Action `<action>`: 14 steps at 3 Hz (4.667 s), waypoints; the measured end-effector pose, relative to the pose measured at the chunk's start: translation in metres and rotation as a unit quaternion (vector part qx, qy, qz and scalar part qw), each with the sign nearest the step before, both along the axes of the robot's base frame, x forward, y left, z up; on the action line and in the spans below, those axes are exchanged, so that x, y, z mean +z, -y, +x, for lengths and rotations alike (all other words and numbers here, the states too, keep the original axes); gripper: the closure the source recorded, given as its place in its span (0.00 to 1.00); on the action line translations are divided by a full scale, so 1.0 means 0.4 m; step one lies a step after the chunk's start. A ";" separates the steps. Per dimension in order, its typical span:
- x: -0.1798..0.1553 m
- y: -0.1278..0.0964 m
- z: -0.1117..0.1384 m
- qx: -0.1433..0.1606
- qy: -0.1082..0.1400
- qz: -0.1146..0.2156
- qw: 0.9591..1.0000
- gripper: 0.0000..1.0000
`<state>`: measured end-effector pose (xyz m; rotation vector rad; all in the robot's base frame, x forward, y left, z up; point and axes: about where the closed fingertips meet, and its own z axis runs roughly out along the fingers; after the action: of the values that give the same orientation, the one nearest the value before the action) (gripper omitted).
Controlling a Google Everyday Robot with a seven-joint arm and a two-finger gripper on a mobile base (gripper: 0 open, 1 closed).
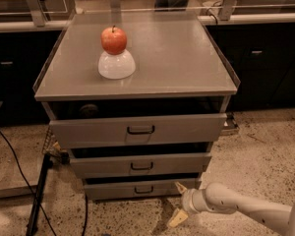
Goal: Open bottom drawer
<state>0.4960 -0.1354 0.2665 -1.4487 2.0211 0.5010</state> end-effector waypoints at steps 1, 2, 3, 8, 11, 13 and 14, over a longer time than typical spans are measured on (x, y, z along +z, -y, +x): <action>-0.030 -0.007 0.031 0.000 0.012 0.005 1.000 0.00; -0.054 -0.013 0.072 0.003 0.020 0.006 1.000 0.00; -0.071 -0.016 0.110 0.005 0.026 0.006 1.000 0.00; -0.201 -0.043 0.249 0.024 -0.007 -0.015 1.000 0.00; -0.204 -0.031 0.194 0.031 -0.071 -0.013 0.997 0.00; -0.191 -0.004 0.126 0.042 -0.130 -0.015 0.991 0.00; -0.188 0.005 0.102 0.051 -0.155 -0.016 0.987 0.00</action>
Offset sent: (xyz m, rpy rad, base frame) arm 0.0520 0.0032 -0.0309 0.0088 -0.0681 0.0082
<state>0.5367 -0.1376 0.1911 -1.5799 2.2069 0.7821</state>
